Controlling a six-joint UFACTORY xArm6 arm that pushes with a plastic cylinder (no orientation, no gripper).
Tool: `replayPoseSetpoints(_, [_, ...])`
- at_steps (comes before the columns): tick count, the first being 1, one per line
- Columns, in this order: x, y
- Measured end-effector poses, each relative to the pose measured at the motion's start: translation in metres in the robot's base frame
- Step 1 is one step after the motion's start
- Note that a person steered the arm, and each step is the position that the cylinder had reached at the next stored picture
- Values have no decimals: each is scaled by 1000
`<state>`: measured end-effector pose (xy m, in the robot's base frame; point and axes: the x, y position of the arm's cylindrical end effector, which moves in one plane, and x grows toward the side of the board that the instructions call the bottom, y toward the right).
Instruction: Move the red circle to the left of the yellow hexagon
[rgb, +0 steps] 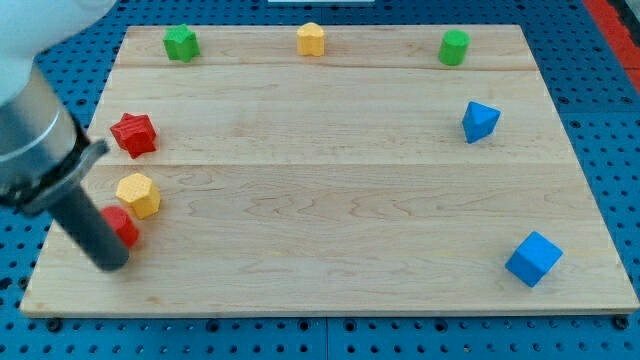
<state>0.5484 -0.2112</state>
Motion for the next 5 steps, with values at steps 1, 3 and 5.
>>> replayPoseSetpoints(1, [-42, -2])
replayPoseSetpoints(3, [-67, 6])
replayPoseSetpoints(5, [-88, 48])
